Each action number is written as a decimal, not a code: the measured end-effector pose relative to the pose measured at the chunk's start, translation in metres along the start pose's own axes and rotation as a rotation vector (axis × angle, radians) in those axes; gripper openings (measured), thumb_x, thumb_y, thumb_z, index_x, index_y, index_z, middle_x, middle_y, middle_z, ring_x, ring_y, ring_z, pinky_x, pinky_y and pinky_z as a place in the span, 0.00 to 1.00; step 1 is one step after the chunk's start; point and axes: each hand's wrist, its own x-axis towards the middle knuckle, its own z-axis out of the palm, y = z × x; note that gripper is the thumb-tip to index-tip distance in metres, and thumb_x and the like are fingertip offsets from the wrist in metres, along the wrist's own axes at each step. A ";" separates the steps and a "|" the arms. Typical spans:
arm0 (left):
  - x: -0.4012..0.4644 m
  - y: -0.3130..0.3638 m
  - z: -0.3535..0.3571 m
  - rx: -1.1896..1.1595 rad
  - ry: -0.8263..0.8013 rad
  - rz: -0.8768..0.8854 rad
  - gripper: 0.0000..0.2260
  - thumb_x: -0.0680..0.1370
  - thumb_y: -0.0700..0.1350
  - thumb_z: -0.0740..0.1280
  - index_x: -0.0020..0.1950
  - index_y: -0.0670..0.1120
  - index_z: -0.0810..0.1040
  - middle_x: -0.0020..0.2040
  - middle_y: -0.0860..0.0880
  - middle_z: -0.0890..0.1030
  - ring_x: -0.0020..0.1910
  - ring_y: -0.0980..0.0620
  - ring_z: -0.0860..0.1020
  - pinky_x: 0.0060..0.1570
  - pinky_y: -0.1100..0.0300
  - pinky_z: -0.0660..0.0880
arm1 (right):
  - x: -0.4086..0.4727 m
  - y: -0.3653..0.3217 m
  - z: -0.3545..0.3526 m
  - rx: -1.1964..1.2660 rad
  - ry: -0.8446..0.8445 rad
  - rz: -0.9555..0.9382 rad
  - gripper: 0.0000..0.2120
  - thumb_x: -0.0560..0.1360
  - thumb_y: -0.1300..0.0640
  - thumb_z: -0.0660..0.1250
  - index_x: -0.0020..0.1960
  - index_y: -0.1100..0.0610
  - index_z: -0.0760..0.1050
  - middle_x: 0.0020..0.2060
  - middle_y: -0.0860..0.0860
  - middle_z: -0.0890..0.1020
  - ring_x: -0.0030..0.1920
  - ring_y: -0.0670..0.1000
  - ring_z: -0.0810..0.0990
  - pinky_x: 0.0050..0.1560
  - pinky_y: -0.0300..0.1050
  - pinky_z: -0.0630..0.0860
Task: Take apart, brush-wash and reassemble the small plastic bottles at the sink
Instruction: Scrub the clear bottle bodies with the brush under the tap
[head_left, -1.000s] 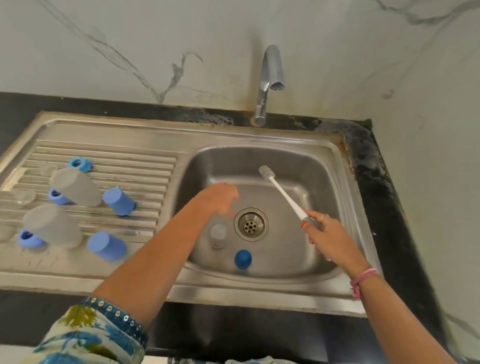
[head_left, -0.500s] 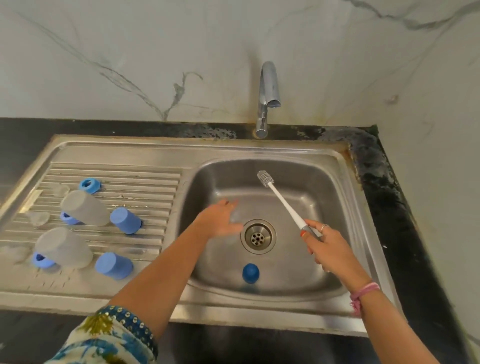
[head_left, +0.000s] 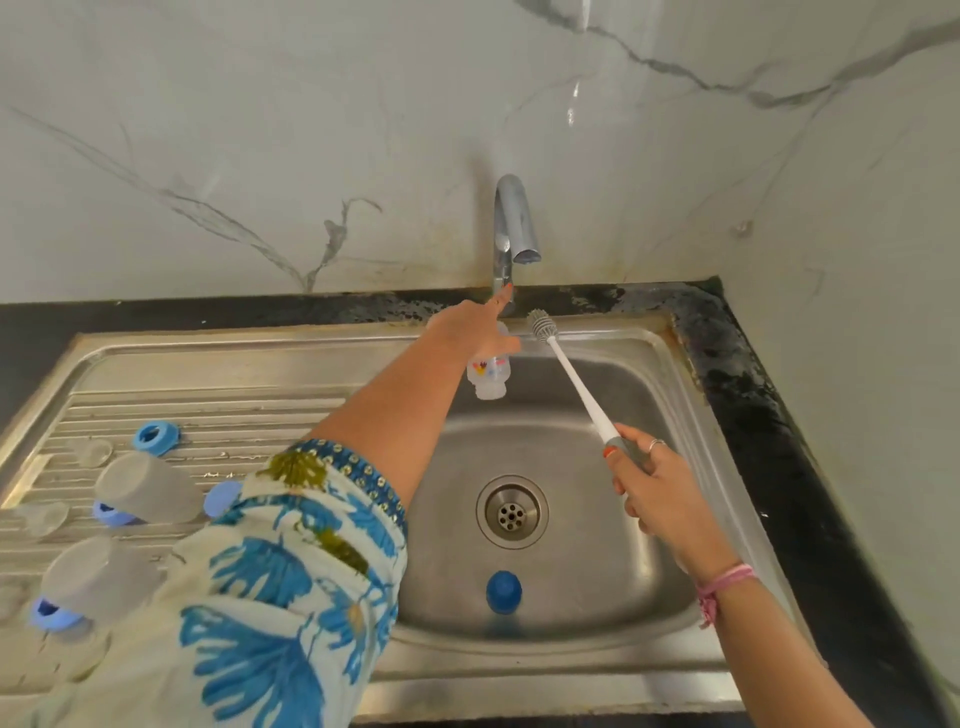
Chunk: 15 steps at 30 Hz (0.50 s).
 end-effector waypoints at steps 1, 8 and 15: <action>0.003 0.002 -0.001 0.024 0.001 -0.001 0.35 0.78 0.58 0.60 0.78 0.61 0.43 0.61 0.41 0.76 0.54 0.40 0.77 0.52 0.51 0.73 | 0.002 -0.002 0.000 0.005 0.004 -0.002 0.10 0.80 0.53 0.62 0.59 0.41 0.71 0.33 0.55 0.75 0.29 0.47 0.69 0.26 0.39 0.67; 0.028 0.003 0.004 0.080 0.015 -0.057 0.33 0.78 0.60 0.58 0.78 0.63 0.43 0.65 0.42 0.74 0.60 0.40 0.76 0.51 0.50 0.71 | 0.015 -0.006 0.004 0.036 0.011 0.020 0.10 0.80 0.53 0.63 0.58 0.39 0.70 0.34 0.54 0.75 0.29 0.47 0.69 0.26 0.38 0.68; 0.035 -0.029 0.033 -0.382 -0.021 -0.155 0.37 0.78 0.57 0.61 0.79 0.60 0.40 0.52 0.42 0.82 0.32 0.47 0.77 0.37 0.57 0.75 | 0.014 0.002 -0.002 0.071 0.010 0.050 0.12 0.80 0.53 0.63 0.59 0.39 0.70 0.34 0.54 0.75 0.28 0.46 0.68 0.25 0.37 0.67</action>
